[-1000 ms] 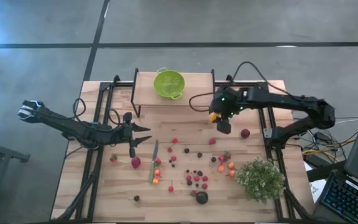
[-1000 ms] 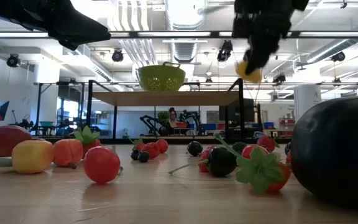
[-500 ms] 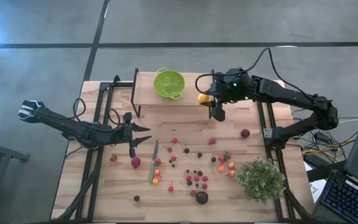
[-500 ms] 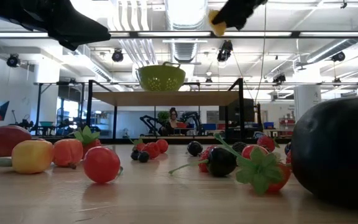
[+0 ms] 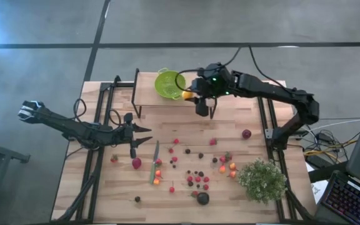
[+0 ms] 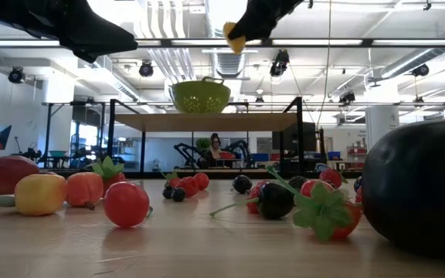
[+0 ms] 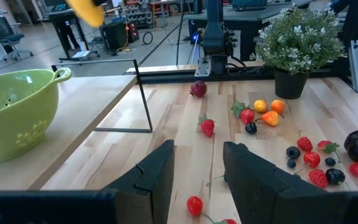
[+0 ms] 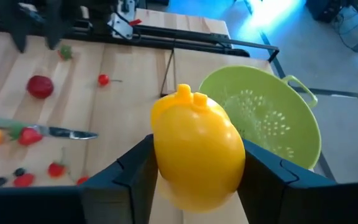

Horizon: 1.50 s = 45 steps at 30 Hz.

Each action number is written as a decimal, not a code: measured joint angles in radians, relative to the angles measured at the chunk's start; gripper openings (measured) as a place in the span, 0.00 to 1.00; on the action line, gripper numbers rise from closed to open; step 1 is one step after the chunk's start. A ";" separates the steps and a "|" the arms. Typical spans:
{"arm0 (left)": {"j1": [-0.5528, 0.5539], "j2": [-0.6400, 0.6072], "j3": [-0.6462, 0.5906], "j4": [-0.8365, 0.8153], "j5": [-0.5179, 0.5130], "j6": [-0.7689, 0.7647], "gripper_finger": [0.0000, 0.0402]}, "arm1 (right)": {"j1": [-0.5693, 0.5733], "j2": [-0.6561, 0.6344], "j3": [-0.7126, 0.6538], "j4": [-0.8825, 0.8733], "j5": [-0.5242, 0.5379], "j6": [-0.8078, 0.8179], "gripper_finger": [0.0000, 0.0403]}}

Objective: Pick & Place Fruit
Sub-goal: Put the mango into the green colander on the shelf

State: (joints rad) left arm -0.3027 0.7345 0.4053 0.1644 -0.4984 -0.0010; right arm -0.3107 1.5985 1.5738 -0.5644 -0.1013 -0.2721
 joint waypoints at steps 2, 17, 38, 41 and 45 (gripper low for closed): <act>0.000 0.000 0.000 0.000 0.003 0.000 0.36 | -0.009 0.037 0.031 0.001 0.004 -0.008 0.42; 0.000 0.000 0.000 -0.002 0.006 0.000 0.36 | -0.090 0.230 0.202 0.003 0.026 -0.020 0.44; 0.000 0.000 0.000 -0.005 0.006 0.000 0.36 | -0.132 0.267 0.189 0.030 0.026 0.015 0.41; 0.000 0.000 0.000 -0.008 0.006 0.000 0.36 | -0.132 0.267 0.178 0.028 0.026 0.027 0.42; 0.000 0.000 0.000 -0.007 0.006 0.000 0.36 | -0.132 0.267 0.173 0.024 0.026 0.029 0.47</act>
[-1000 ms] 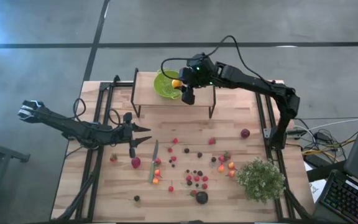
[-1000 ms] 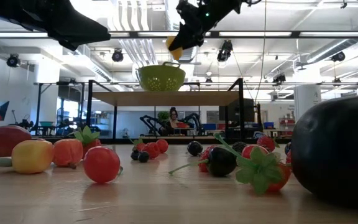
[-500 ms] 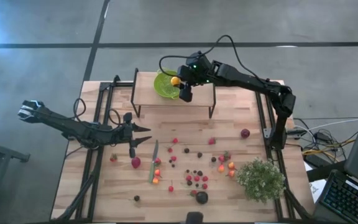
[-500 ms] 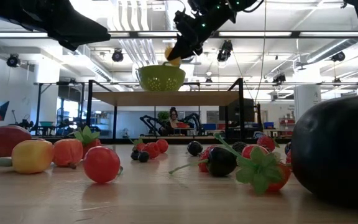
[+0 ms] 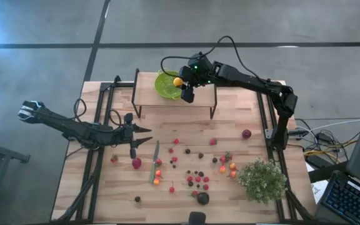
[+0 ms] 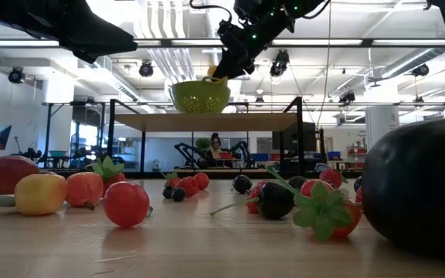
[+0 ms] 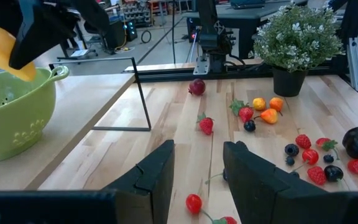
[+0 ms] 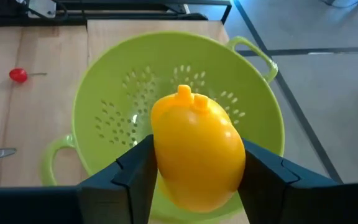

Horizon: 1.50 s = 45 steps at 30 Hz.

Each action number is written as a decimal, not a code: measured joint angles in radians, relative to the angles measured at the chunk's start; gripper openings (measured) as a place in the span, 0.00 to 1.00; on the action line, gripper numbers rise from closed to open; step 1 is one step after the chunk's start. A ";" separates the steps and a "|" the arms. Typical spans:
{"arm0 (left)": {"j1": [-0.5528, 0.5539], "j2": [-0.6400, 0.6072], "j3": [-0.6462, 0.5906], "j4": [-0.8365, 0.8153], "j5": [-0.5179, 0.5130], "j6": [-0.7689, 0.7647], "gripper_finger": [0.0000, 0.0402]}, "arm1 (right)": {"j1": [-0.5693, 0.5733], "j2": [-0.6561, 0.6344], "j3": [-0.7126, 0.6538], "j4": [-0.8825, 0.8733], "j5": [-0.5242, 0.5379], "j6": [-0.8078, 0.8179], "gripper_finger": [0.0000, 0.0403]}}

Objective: Pick & Place Fruit
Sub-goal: Put the mango into the green colander on the shelf, then adjust the shelf on the table

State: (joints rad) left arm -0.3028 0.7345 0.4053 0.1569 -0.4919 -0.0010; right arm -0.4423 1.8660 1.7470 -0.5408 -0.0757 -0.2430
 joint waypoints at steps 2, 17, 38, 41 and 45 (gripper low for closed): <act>0.000 0.000 0.000 0.000 0.000 0.000 0.36 | 0.000 0.000 0.000 0.000 0.000 0.000 0.49; 0.000 0.000 0.000 -0.007 0.000 0.000 0.36 | -0.015 -0.078 0.003 -0.123 0.056 -0.018 0.57; 0.000 0.000 0.000 -0.018 0.002 -0.016 0.36 | -0.108 -0.112 -0.017 -0.463 0.061 0.034 0.07; 0.000 0.000 0.000 -0.018 0.002 -0.021 0.36 | -0.112 -0.112 -0.043 -0.478 0.083 0.034 0.03; 0.000 0.000 0.000 -0.018 0.002 -0.024 0.36 | -0.125 -0.112 -0.093 -0.478 0.104 0.035 0.03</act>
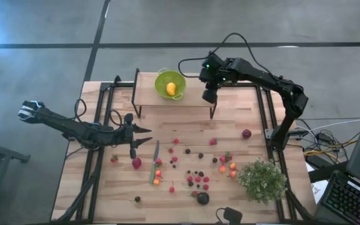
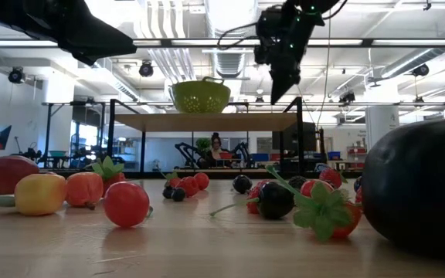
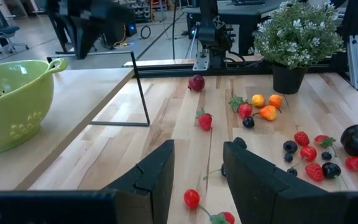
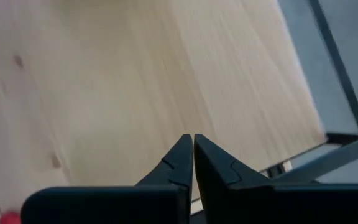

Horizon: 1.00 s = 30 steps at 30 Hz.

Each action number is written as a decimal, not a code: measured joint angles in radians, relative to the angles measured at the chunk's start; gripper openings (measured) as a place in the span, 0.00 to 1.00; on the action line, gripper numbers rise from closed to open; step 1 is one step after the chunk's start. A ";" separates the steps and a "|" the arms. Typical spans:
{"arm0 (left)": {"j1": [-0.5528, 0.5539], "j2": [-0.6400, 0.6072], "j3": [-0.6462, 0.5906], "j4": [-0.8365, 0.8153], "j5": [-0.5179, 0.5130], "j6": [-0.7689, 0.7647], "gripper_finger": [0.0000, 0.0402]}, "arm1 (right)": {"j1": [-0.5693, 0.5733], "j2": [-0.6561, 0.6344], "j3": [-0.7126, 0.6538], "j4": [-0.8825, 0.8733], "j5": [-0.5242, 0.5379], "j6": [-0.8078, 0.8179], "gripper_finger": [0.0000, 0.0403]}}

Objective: Pick & Place Fruit
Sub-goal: Adjust the shelf on the table

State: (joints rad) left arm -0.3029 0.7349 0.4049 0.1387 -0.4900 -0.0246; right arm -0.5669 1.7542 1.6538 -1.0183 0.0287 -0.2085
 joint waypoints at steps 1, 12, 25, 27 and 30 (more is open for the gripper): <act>0.000 0.000 0.000 0.000 0.000 -0.001 0.36 | -0.004 0.000 -0.013 0.001 0.002 0.000 0.03; 0.000 0.000 0.000 0.000 0.000 -0.002 0.36 | -0.020 -0.006 -0.070 -0.022 0.080 0.033 0.02; 0.000 0.000 0.000 -0.001 0.001 -0.010 0.36 | -0.026 -0.013 -0.072 -0.092 0.162 0.061 0.02; 0.000 0.000 0.000 -0.001 0.001 -0.010 0.36 | -0.027 -0.013 -0.072 -0.096 0.170 0.060 0.02; 0.000 0.000 0.000 -0.001 0.002 -0.010 0.36 | -0.027 -0.013 -0.072 -0.112 0.204 0.069 0.02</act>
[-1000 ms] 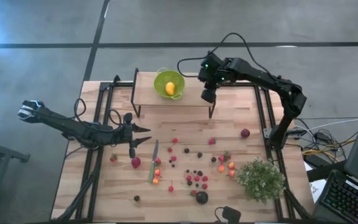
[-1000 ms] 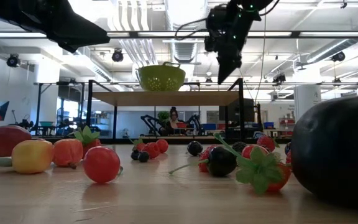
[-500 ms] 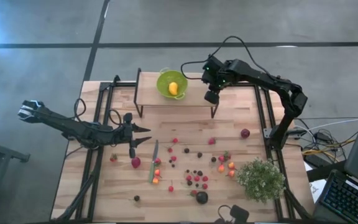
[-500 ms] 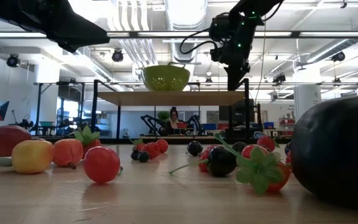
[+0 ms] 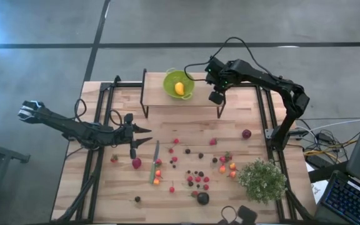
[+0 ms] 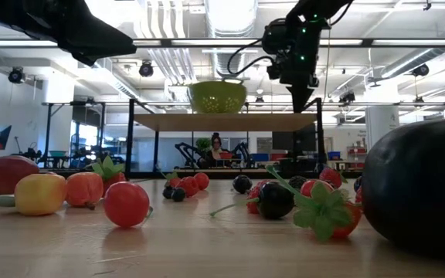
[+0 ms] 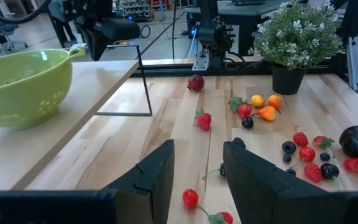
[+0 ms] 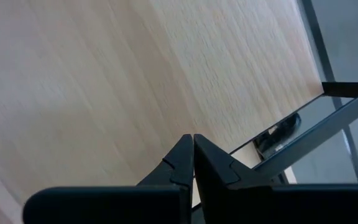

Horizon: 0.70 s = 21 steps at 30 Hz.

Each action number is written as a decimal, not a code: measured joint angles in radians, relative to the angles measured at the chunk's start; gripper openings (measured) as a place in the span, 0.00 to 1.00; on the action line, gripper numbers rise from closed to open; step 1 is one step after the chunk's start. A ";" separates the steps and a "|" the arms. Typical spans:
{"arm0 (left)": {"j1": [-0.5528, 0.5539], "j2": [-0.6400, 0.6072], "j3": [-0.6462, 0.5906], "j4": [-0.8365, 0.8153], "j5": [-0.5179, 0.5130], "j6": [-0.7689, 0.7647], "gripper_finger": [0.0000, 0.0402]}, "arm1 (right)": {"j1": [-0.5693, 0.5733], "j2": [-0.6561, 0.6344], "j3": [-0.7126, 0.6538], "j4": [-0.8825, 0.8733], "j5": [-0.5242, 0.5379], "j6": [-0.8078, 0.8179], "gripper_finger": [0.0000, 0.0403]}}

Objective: Pick & Place Fruit
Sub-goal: Adjust the shelf on the table

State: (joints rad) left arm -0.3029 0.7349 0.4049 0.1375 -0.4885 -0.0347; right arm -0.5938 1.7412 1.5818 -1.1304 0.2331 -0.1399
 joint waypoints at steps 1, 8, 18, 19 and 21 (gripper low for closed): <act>0.000 0.000 0.000 0.000 0.000 0.000 0.36 | -0.002 0.000 0.000 -0.006 0.009 0.003 0.02; 0.000 0.000 0.000 -0.001 0.000 0.000 0.36 | -0.012 -0.001 0.000 -0.045 0.035 0.016 0.02; 0.000 0.000 0.000 -0.006 0.000 0.000 0.36 | -0.016 -0.002 -0.001 -0.048 0.062 0.019 0.02; 0.000 0.000 0.000 -0.006 0.000 0.000 0.36 | -0.016 -0.004 -0.001 -0.045 0.062 0.014 0.02; 0.000 0.000 0.000 -0.006 0.000 0.000 0.36 | -0.016 -0.017 -0.002 -0.027 0.049 0.004 0.02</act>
State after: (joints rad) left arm -0.3027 0.7349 0.4049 0.1318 -0.4881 -0.0346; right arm -0.6098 1.7247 1.5795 -1.1573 0.2818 -0.1356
